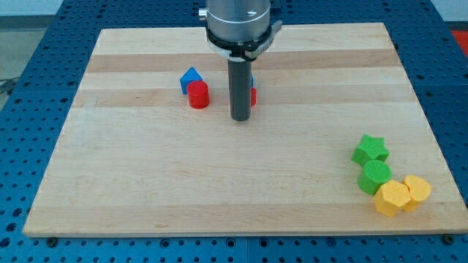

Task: Move the blue triangle diagonal to the red star

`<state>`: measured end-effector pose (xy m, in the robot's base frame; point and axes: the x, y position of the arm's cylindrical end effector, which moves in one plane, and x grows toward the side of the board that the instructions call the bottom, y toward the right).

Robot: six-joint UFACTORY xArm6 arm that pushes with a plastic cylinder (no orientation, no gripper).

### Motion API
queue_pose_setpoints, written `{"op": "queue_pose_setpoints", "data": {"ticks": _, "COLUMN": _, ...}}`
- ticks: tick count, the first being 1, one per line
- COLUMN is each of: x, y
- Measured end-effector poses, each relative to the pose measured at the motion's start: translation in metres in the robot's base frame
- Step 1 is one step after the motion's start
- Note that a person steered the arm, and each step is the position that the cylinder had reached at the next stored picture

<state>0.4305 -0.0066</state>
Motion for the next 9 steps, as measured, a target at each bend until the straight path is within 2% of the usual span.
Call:
{"op": "queue_pose_setpoints", "data": {"ticks": 1, "x": 0.007, "y": -0.008}}
{"op": "queue_pose_setpoints", "data": {"ticks": 2, "x": 0.041, "y": -0.059}}
{"op": "queue_pose_setpoints", "data": {"ticks": 3, "x": 0.054, "y": -0.115}}
{"op": "queue_pose_setpoints", "data": {"ticks": 4, "x": 0.034, "y": -0.155}}
{"op": "queue_pose_setpoints", "data": {"ticks": 6, "x": -0.144, "y": -0.169}}
{"op": "queue_pose_setpoints", "data": {"ticks": 7, "x": -0.152, "y": -0.169}}
{"op": "queue_pose_setpoints", "data": {"ticks": 8, "x": -0.124, "y": -0.151}}
{"op": "queue_pose_setpoints", "data": {"ticks": 9, "x": -0.083, "y": -0.11}}
